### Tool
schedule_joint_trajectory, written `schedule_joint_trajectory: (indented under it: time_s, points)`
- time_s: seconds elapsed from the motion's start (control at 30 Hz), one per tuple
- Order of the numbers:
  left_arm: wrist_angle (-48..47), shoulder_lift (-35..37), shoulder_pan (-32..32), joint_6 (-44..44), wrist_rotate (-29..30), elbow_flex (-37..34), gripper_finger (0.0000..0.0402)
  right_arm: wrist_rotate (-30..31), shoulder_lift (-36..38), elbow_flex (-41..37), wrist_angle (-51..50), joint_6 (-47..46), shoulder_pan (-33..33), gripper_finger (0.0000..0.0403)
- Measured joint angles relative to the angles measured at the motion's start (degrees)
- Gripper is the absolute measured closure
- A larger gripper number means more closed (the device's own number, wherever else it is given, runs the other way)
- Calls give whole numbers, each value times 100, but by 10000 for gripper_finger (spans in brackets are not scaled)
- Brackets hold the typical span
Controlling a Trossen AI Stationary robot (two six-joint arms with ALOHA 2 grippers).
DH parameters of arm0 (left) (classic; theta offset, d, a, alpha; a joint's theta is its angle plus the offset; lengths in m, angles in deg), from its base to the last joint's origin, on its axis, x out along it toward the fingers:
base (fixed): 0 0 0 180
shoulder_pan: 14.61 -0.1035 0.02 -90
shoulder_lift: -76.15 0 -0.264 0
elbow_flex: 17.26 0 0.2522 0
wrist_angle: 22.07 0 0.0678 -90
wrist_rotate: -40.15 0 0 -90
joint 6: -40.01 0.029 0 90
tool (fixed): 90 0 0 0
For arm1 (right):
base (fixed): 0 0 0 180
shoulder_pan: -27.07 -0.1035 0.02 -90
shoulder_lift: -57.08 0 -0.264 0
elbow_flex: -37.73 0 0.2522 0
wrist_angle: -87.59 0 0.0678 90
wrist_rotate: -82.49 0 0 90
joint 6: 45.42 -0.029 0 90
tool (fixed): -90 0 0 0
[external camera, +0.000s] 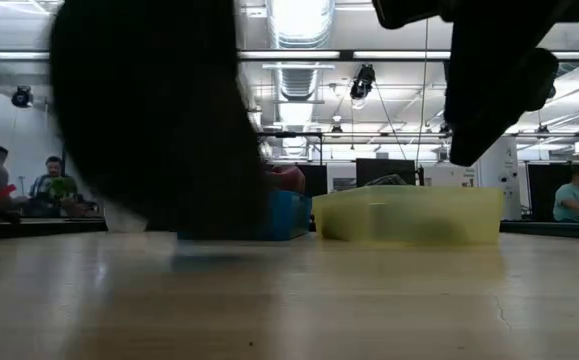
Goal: Pick & Place hat
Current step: Put the black cap into the yellow bin
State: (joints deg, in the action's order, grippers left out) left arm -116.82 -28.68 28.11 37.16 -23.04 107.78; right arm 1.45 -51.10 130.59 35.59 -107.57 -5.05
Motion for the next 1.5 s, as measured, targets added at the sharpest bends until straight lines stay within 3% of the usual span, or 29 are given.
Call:
schedule_joint_trajectory:
  time_s: [0.1,0.2,0.4,0.47,0.6,0.7,0.8,0.93,1.03,1.2,1.4,1.5]
  points:
    - [165,32,-153,-298,178,257,397,149,-4,-55,-27,-55,9,172]
    - [204,8,-174,-318,220,84,397,390,39,-75,-113,-74,6,172]
    - [890,-16,69,-289,-599,-954,397,758,97,-194,-429,-359,31,172]
    - [933,-25,243,-136,-645,-1093,397,673,97,-376,-157,-365,90,172]
    - [785,-14,532,465,-676,-959,397,-239,97,-1062,1504,-271,348,172]
    - [590,-34,701,1111,-522,-617,397,-481,97,-1691,3139,-486,536,172]
    - [232,-81,964,1883,-326,-284,397,-515,97,-2221,4146,-833,783,172]
    - [142,-108,1343,2229,766,-190,397,-371,10,-2774,5510,-884,1191,172]
    - [90,-125,1466,2340,1201,-207,397,-96,-4,-3021,6064,-702,1402,172]
    - [102,-250,1654,2411,1632,-219,397,24,-8,-3075,6112,-372,1791,172]
    - [781,-270,1670,1975,1598,-756,397,-953,-1,-2467,6240,230,1980,172]
    - [1145,-272,1652,2148,1587,-1220,397,-1276,22,-1913,5568,549,1945,172]
